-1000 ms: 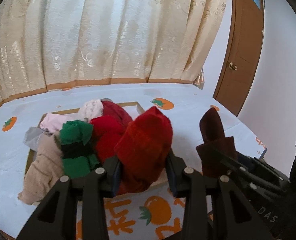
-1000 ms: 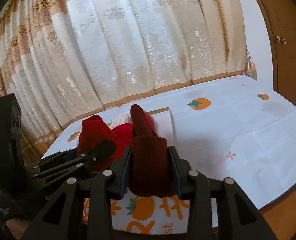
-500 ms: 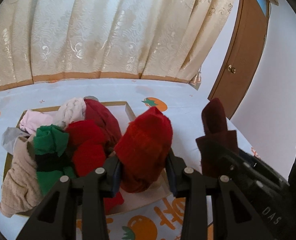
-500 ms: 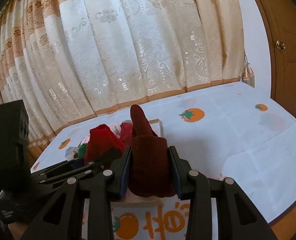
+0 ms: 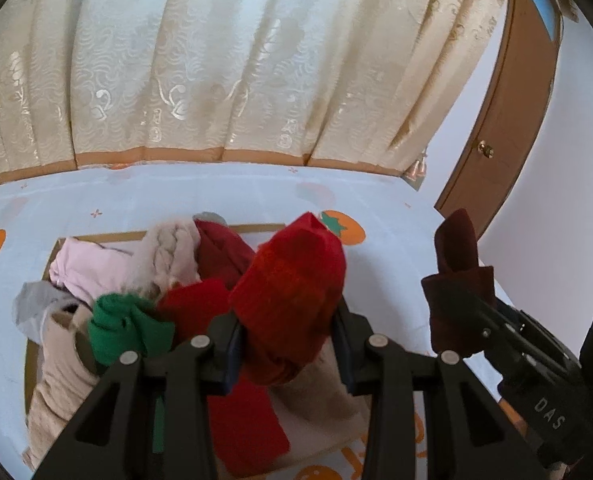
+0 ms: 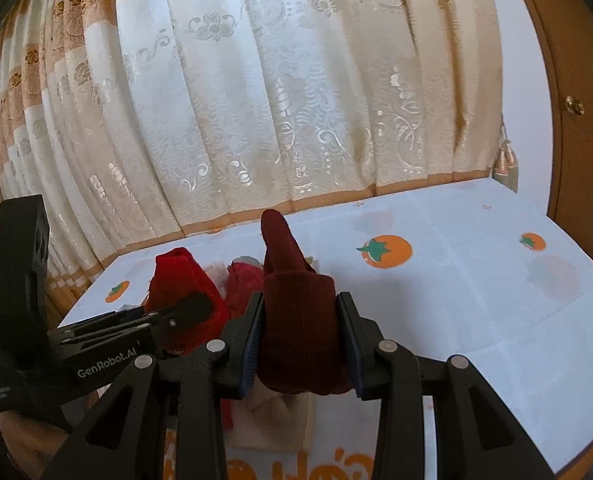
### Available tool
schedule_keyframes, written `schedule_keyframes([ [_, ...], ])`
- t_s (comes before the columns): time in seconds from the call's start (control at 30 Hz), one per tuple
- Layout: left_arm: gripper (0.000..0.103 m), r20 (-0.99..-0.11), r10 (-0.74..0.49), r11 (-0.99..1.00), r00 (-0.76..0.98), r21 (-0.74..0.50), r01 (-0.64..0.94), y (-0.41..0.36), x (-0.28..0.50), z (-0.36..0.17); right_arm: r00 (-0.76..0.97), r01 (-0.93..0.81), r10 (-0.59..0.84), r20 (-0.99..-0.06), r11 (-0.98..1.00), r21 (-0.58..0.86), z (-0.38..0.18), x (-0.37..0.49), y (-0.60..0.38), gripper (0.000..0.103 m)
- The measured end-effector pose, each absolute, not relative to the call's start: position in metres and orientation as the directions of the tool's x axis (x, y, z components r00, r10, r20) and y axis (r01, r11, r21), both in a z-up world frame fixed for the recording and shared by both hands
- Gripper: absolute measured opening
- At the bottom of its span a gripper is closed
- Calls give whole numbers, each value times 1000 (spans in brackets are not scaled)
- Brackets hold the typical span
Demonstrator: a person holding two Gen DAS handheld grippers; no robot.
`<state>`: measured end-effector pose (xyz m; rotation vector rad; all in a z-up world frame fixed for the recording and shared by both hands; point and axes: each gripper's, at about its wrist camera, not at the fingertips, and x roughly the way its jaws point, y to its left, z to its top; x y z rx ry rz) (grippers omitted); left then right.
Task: Take underwear out of drawer
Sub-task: 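Carry both garments over the tray and lower them into it, then open both tools to release the garments into the tray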
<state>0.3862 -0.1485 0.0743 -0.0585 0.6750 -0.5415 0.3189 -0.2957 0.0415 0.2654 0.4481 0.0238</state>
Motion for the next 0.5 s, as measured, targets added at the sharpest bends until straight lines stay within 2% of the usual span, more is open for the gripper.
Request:
schedule_keyframes([
  [0.5,37,-644,-330,937,691,-133,324,-86,458,90,837,30,133,-532,958,286,33,423,-283,39],
])
